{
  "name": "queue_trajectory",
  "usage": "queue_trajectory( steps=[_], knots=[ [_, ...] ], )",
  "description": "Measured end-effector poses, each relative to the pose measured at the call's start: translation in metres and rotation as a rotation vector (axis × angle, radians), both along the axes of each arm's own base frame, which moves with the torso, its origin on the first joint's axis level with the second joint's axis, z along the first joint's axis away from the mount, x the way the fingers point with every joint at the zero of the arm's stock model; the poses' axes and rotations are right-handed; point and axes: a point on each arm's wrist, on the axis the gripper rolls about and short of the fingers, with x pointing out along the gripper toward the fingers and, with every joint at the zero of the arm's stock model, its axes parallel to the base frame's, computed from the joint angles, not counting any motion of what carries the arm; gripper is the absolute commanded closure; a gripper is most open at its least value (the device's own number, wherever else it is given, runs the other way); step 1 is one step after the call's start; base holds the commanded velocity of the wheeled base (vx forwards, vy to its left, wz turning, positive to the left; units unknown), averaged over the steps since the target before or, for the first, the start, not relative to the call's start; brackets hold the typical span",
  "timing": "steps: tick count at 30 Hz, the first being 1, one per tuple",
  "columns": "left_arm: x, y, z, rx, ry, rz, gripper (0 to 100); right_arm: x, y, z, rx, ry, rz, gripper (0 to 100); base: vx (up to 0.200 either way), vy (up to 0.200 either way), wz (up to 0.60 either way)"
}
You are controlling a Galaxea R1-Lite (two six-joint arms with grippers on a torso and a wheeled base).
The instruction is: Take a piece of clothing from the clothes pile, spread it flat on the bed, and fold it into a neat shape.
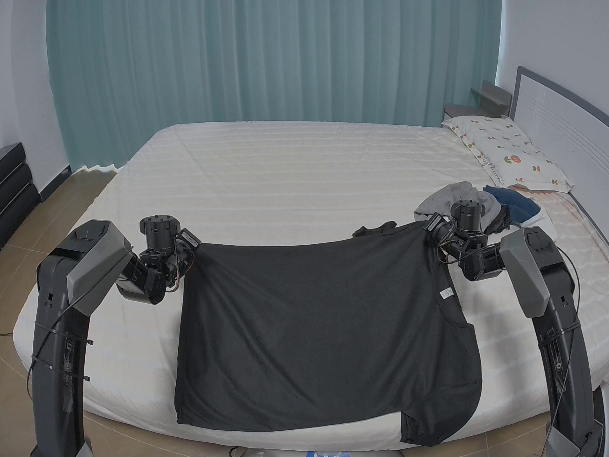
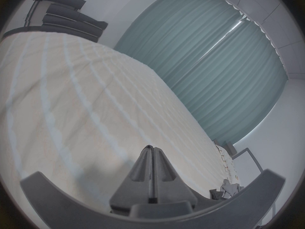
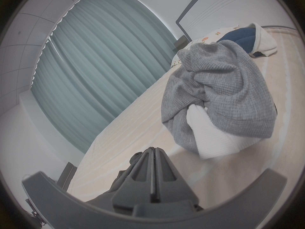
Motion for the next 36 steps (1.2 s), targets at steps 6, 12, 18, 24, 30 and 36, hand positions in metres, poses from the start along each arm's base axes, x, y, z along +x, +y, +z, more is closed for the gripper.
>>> queue_trajectory(
  steps=[6,12,18,24,30,36],
  knots=[
    [0.013,0.001,0.01,0.0,-0.063,0.007,100,0.003,-0.004,-0.002,0.0,-0.033,-0.015,100,0.0,0.0,0.0],
    [0.017,0.001,0.002,0.002,-0.057,0.009,100,0.004,-0.006,-0.01,-0.001,-0.035,-0.021,100,0.0,0.0,0.0],
    [0.017,0.0,-0.005,0.003,-0.042,0.007,100,0.004,-0.006,-0.014,-0.001,-0.034,-0.021,100,0.0,0.0,0.0],
    [0.02,-0.006,-0.026,0.002,0.014,-0.002,0,0.004,-0.003,-0.031,-0.012,-0.043,-0.015,0,0.0,0.0,0.0],
    [0.018,-0.008,-0.032,0.003,0.033,-0.005,0,0.0,-0.004,-0.04,-0.017,-0.008,-0.016,0,0.0,0.0,0.0],
    [0.012,-0.006,-0.039,0.006,0.068,-0.002,0,-0.009,-0.009,-0.039,-0.021,0.032,-0.019,0,0.0,0.0,0.0]
  ],
)
